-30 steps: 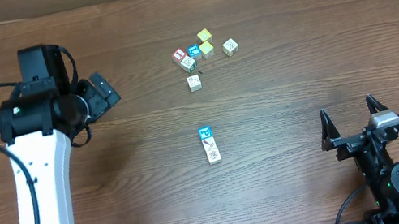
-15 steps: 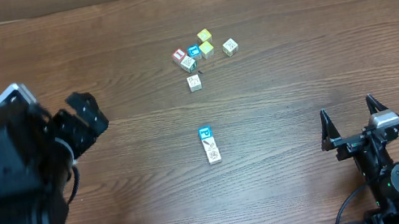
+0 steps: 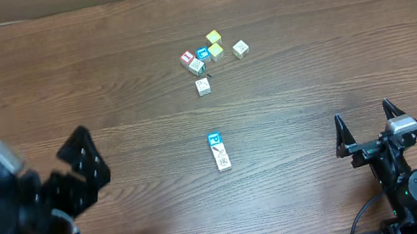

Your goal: Flip 3 blocks

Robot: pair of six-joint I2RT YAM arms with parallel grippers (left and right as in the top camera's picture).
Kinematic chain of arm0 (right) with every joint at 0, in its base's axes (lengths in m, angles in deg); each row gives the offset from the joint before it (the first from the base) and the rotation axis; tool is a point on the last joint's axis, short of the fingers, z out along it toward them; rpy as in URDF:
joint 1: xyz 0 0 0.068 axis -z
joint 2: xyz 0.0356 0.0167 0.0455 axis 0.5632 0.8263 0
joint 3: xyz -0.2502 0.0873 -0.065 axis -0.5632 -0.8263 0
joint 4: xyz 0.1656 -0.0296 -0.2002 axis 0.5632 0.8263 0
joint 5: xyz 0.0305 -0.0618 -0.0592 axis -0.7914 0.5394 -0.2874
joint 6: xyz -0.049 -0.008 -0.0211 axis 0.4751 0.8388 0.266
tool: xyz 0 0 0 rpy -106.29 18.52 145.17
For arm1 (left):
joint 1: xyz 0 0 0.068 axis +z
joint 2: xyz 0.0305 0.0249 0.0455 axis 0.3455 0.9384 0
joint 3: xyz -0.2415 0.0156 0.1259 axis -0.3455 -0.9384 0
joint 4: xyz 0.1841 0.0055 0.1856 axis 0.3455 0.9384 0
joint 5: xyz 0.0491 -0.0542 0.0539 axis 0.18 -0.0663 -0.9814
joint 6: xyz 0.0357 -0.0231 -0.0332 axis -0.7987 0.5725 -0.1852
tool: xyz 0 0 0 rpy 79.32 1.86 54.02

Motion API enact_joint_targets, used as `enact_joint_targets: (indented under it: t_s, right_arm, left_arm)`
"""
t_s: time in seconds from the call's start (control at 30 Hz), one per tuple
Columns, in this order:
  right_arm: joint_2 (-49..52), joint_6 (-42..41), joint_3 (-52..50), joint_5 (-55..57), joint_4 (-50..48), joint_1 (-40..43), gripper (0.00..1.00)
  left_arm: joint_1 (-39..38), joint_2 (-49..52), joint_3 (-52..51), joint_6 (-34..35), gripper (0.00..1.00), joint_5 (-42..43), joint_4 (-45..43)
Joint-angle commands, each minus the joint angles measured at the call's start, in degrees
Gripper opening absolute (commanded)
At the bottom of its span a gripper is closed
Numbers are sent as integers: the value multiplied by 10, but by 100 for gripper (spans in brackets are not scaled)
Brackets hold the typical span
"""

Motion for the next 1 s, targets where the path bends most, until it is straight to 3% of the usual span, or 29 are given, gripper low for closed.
enact_joint_targets:
  t_s: [0.0,0.27,0.43,0.83,0.97]
  right_arm:
    - [-4,2,-6,-3,-2,2,100]
    - [-4,2,-6,-3,-2,2,100]
    - [-4,2,-6,-3,-2,2,100]
    - [-4,3,-6,-3,-2,2,100]
    - [-4,2,-6,-3,-2,2,100]
  left_arm:
    - [-9,-46,7,3,100,-34,-2]
    - [-35,-171,-20,3,100,-90,-7]
    - [-36,-259,-67,3,100,-101,-66]
    - [-36,-426,-283,3,100,-81,-398]
    - [-37,-434,-335,1,100,-59,-520]
